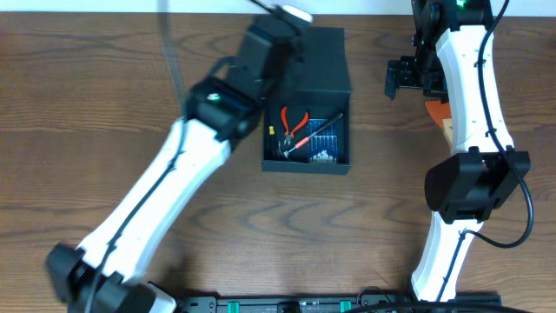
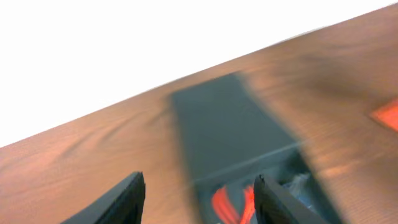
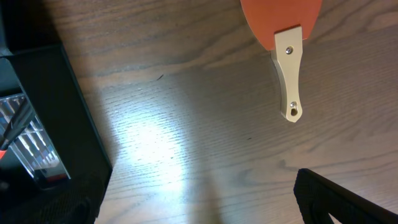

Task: Pack container
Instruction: 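Release the pliers in the box and raise the left gripper away, then lower the right gripper onto the orange scraper handle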

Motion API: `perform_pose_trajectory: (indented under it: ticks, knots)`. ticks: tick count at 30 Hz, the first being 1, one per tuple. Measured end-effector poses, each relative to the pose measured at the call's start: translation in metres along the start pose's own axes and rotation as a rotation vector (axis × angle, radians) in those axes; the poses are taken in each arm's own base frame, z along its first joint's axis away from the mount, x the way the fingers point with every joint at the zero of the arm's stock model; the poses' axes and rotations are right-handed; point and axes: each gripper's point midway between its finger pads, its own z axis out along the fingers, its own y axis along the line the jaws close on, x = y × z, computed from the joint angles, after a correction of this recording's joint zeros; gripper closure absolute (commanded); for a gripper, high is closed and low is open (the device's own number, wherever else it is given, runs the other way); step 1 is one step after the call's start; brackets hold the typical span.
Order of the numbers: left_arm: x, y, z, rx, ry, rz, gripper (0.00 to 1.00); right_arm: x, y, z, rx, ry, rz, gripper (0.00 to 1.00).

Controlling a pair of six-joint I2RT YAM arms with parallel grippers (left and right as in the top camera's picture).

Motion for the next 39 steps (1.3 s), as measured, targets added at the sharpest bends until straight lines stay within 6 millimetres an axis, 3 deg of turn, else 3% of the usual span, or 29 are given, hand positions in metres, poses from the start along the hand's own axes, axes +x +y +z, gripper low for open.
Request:
perform_pose_trajectory:
  ticks: [2, 6, 9, 12, 14, 19, 24, 32, 39]
  knots:
    - [0.019, 0.043, -0.015, -0.137, 0.080, -0.081, 0.35, 0.000, 0.000, 0.000, 0.000, 0.000, 0.000, 0.01]
    - [0.079, 0.116, -0.030, -0.371, 0.297, -0.235, 0.24, 0.000, 0.000, 0.000, 0.000, 0.000, 0.000, 0.01]
    - [0.115, 0.154, -0.040, -0.495, 0.421, -0.319, 0.16, 0.000, 0.000, 0.000, 0.000, 0.000, 0.000, 0.01]
    - [0.133, 0.178, -0.050, -0.568, 0.479, -0.379, 0.03, 0.000, 0.000, 0.000, 0.000, 0.000, 0.000, 0.01]
    - [0.140, 0.189, -0.056, -0.603, 0.499, -0.409, 0.01, 0.000, 0.000, 0.000, 0.000, 0.000, 0.000, 0.01]
    - [0.146, 0.202, -0.061, -0.639, 0.510, -0.444, 0.01, -0.004, -0.001, 0.000, 0.008, -0.017, 0.001, 0.01]
    - [0.146, 0.202, -0.061, -0.641, 0.508, -0.453, 0.01, -0.005, -0.018, 0.000, 0.092, -0.022, -0.053, 0.01]
    - [0.146, 0.202, -0.061, -0.642, 0.508, -0.454, 0.01, -0.013, -0.081, 0.007, 0.163, -0.009, -0.022, 0.01]
    - [0.146, 0.202, -0.062, -0.642, 0.508, -0.454, 0.02, -0.018, -0.141, 0.023, 0.086, -0.004, 0.049, 0.01]
